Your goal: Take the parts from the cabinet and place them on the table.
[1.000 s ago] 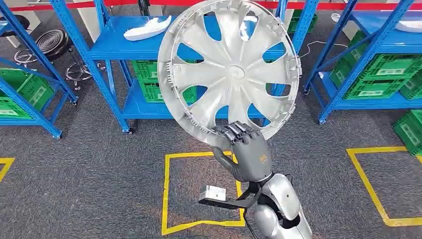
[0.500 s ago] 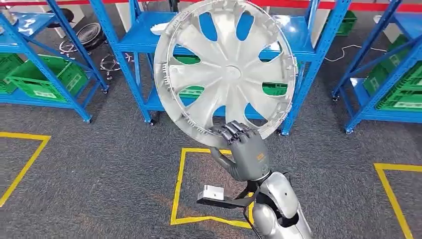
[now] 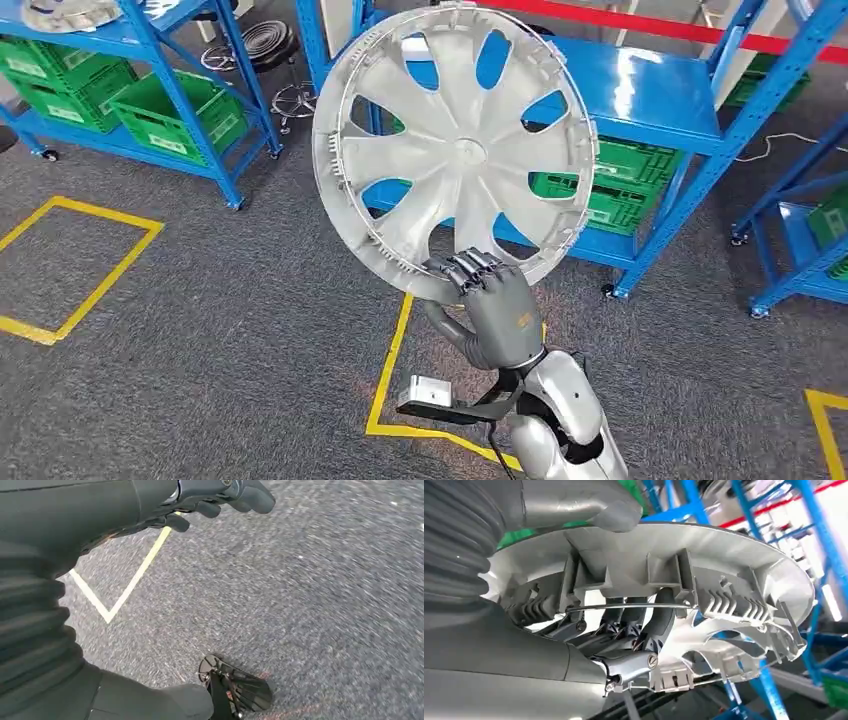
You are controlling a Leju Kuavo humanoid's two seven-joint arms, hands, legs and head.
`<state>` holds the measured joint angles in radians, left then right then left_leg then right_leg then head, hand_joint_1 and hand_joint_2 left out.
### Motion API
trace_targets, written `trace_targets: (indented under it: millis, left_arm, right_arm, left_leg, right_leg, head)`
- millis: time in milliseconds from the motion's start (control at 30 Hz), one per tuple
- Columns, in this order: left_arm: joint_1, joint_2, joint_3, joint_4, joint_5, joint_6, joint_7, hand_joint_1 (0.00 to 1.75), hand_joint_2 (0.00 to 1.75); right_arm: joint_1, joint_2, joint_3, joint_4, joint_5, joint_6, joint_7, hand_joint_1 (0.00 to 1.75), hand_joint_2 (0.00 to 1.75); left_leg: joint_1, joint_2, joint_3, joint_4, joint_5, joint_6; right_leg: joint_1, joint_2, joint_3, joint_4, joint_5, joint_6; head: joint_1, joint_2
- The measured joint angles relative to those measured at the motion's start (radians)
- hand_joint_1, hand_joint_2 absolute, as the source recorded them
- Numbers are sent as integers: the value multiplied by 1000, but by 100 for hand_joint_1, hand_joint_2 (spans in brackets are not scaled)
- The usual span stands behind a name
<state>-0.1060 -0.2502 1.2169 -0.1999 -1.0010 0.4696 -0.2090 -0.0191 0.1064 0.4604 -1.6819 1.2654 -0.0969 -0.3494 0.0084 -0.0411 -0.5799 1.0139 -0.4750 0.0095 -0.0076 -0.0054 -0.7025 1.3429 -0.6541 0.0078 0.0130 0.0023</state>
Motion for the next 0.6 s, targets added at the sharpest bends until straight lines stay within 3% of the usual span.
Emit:
trace_targets:
  millis: [33,67,100,233,333,367,400,433,467,500,533,567,600]
  left_arm:
    - [1,0,0,0,0,0,0,0,175]
    - [1,0,0,0,0,0,0,0,175]
    - [0,0,0,0,0,0,0,0,175]
    - [0,0,0,0,0,0,0,0,175]
    - [0,0,0,0,-1,0,1,0,175]
    - [0,0,0,0,-5,0,1,0,175]
    - [-2,0,0,0,-8,0,1,0,175]
    - [-2,0,-1,0,-11,0,0,0,175]
    - [5,1,-2,0,-19,-1,0,0,175]
    - [1,1,-3,0,-20,-3,0,0,175]
    - [-1,2,-5,0,-22,-5,0,0,175]
    - [-1,2,-9,0,-25,-6,0,0,175]
    - [0,2,-10,0,-28,-6,0,0,175]
  right_arm:
    - [1,0,0,0,0,2,0,175,175]
    - [1,0,0,0,0,2,2,175,175]
    - [1,0,0,0,0,2,2,175,175]
    - [1,0,0,0,0,2,2,175,175]
    - [1,0,0,0,0,2,2,175,175]
    - [0,0,0,0,0,2,0,175,175]
    - [1,0,0,-1,1,2,-2,175,175]
    - [1,0,0,-2,1,2,-2,175,175]
    - [-1,3,0,-2,-2,4,0,175,175]
    - [-1,3,0,-2,-2,4,-1,175,175]
    - [-1,2,0,-2,-1,4,-1,175,175]
    - [-1,2,0,-2,-2,4,-1,175,175]
    - [-1,2,0,-2,-2,4,-1,175,175]
  left_leg:
    - [1,-15,-3,3,1,-2]
    - [3,-33,-6,8,2,-4]
    - [3,-36,-7,10,2,-5]
    - [3,-36,-7,10,2,-5]
    - [4,-44,-8,12,1,-7]
    - [4,-66,-19,22,1,-22]
    - [3,-74,-23,28,2,-26]
    - [5,-83,-29,24,7,-34]
    - [4,-1,-67,71,-22,-60]
    - [4,22,-99,143,-61,-64]
    - [4,32,-135,225,-97,-66]
    - [4,35,-168,299,-124,-66]
    - [4,35,-182,336,-131,-66]
  right_leg:
    - [-2,1,17,-33,27,0]
    - [-5,7,62,-114,74,0]
    - [-6,9,74,-137,86,0]
    - [-6,9,74,-137,86,0]
    - [-8,17,98,-185,108,-1]
    - [-17,102,153,-295,113,1]
    - [-15,103,151,-300,118,0]
    - [-15,88,147,-297,121,-6]
    - [-9,25,147,-307,134,-43]
    - [-5,10,146,-306,134,-46]
    - [-2,-5,146,-306,133,-49]
    - [0,-23,146,-306,132,-50]
    - [2,-39,146,-306,132,-51]
  head:
    - [0,0]
    - [0,0]
    - [0,0]
    - [0,0]
    - [0,0]
    - [0,0]
    - [0,0]
    - [0,0]
    - [-11,0]
    - [-12,0]
    - [-12,0]
    - [-13,0]
    - [-13,0]
